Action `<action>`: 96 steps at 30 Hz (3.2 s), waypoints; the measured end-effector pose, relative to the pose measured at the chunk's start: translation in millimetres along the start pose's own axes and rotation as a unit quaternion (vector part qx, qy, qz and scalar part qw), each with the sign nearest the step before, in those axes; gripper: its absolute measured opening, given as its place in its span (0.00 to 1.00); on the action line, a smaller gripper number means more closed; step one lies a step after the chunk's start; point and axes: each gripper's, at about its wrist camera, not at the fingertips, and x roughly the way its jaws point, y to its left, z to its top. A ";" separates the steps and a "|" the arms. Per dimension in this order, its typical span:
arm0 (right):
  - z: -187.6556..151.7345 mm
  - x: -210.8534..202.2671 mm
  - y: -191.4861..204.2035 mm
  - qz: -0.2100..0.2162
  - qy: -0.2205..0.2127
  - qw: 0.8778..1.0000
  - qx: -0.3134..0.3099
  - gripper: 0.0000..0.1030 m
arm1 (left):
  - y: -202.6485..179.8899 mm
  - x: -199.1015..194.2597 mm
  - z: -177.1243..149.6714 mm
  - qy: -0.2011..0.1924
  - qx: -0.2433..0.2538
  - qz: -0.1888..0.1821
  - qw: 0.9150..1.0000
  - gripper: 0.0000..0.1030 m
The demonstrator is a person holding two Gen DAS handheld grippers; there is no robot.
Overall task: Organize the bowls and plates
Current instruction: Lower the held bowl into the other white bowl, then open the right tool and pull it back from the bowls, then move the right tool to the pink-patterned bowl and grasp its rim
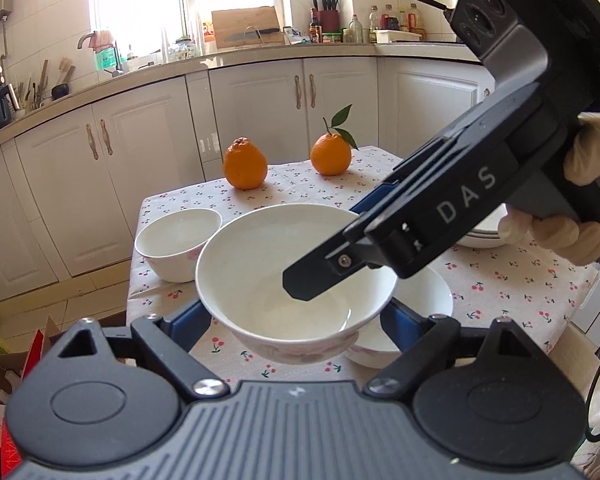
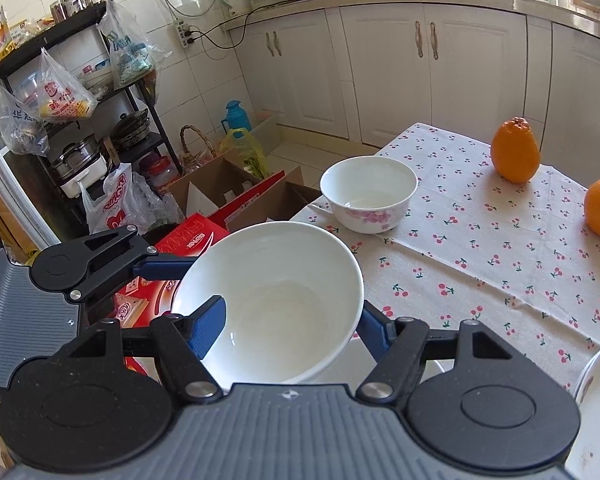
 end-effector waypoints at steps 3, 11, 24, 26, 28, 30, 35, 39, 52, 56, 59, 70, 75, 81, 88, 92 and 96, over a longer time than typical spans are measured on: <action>-6.8 -10.8 -3.7 -0.009 -0.007 1.000 0.007 0.74 | -6.9 2.8 2.2 -0.002 0.003 -0.011 1.000 0.88; -21.7 -26.9 -16.9 -0.036 -0.009 0.999 0.023 0.74 | -24.7 14.3 6.8 -0.006 0.009 -0.037 0.999 0.88; -37.7 -28.1 -37.7 -0.062 0.001 0.997 0.050 0.74 | -39.5 37.8 6.5 0.015 0.009 -0.060 0.998 0.88; -39.0 -26.2 -39.3 -0.064 0.004 0.997 0.051 0.74 | -39.6 39.8 6.2 0.019 0.008 -0.060 0.998 0.88; -39.4 -24.5 -39.6 -0.065 0.006 0.997 0.051 0.74 | -39.4 41.8 5.5 0.025 0.006 -0.060 0.998 0.88; -40.3 -22.8 -39.5 -0.066 0.009 0.997 0.050 0.74 | -39.1 42.7 4.5 0.028 0.005 -0.062 0.998 0.88; -43.5 -17.8 -41.2 -0.064 0.016 0.996 0.055 0.74 | -40.2 44.5 2.5 0.037 0.005 -0.064 0.997 0.88; -46.1 -15.4 -42.6 -0.063 0.022 0.996 0.058 0.74 | -40.4 46.7 -0.1 0.043 0.002 -0.068 0.997 0.88; -49.3 -11.2 -46.0 -0.066 0.026 0.996 0.058 0.74 | -41.9 49.2 -1.6 0.048 -0.002 -0.071 0.996 0.89; -50.0 -11.1 -46.2 -0.068 0.026 0.996 0.055 0.74 | -40.0 50.6 -2.1 0.049 -0.006 -0.074 0.996 0.89; -50.3 -12.0 -46.3 -0.071 0.022 0.996 0.053 0.81 | -40.5 50.1 -2.6 0.044 0.002 -0.070 0.997 0.91; -42.2 -19.5 -39.6 -0.080 0.003 0.996 0.025 0.99 | -33.0 29.1 -5.4 0.036 0.012 -0.067 0.997 0.92; -31.2 -19.0 -35.7 -0.078 -0.001 0.997 0.006 1.00 | -14.9 15.3 -10.8 0.028 0.011 -0.047 0.998 0.92; -3.0 -9.3 -33.4 -0.073 0.001 0.997 -0.032 1.00 | 19.4 10.8 -9.9 0.010 -0.010 -0.006 1.000 0.94; 41.9 12.6 -36.5 -0.063 0.006 0.995 -0.074 1.00 | 56.5 29.1 -0.4 -0.016 -0.030 0.045 0.998 0.94; 68.8 33.9 -44.1 -0.059 0.020 0.994 -0.093 1.00 | 75.1 55.0 6.4 -0.016 -0.048 0.061 0.997 0.94; 90.8 56.0 -57.3 -0.038 0.041 0.994 -0.094 1.00 | 88.8 81.5 12.1 -0.013 -0.054 0.073 0.996 0.94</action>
